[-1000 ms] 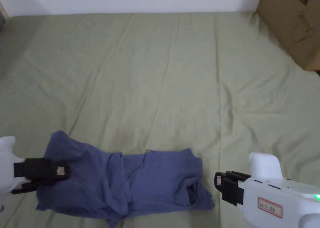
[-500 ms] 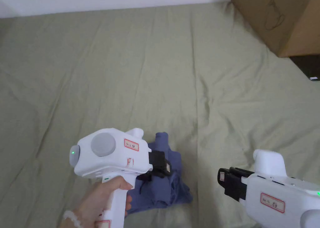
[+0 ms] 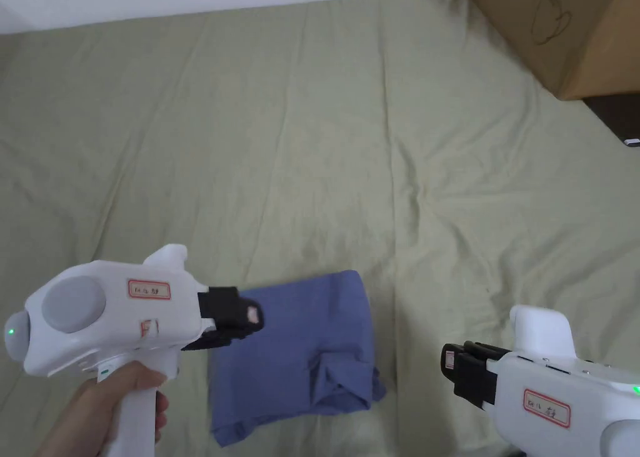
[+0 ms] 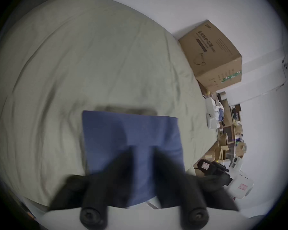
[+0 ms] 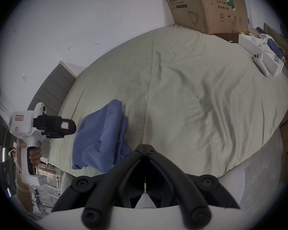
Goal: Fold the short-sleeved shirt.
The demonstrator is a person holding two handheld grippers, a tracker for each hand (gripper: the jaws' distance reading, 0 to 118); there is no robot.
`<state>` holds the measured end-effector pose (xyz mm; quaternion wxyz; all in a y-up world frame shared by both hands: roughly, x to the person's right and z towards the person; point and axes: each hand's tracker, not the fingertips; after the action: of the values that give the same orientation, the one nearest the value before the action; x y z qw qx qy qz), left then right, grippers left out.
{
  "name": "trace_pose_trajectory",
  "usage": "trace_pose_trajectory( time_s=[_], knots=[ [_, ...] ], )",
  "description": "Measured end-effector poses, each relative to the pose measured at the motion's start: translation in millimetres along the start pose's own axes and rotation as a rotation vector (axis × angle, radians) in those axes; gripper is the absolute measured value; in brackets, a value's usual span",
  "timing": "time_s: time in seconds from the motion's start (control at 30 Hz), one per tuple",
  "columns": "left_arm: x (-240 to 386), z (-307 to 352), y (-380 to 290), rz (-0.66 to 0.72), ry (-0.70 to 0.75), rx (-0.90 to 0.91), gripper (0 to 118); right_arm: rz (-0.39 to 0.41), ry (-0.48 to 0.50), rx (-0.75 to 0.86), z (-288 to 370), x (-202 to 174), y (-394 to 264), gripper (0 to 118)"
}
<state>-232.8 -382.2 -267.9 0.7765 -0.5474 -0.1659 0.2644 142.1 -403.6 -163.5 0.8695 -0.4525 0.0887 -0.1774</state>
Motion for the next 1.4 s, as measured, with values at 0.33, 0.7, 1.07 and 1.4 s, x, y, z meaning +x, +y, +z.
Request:
trace_pose_trajectory(
  time_s=[0.33, 0.7, 1.07, 1.4],
  knots=[
    [49.6, -79.4, -19.1, -0.120, -0.098, -0.172, 0, 0.016, -0.004, -0.004, -0.3, 0.9, 4.7, 0],
    [74.6, -141.9, -51.3, -0.163, -0.119, -0.290, 0, -0.009, -0.047, 0.000, 11.6, 12.0, 4.0, 0],
    [-14.3, 18.1, -38.2, -0.062, -0.261, 0.007, 6, 0.235, 0.070, -0.058, -37.4, -64.9, 25.2, 0],
    [-121.2, 33.3, -44.6, 0.243, -0.356, 0.068, 99, 0.349, -0.029, -0.189, -134.5, -95.7, 15.9, 0]
  ],
)
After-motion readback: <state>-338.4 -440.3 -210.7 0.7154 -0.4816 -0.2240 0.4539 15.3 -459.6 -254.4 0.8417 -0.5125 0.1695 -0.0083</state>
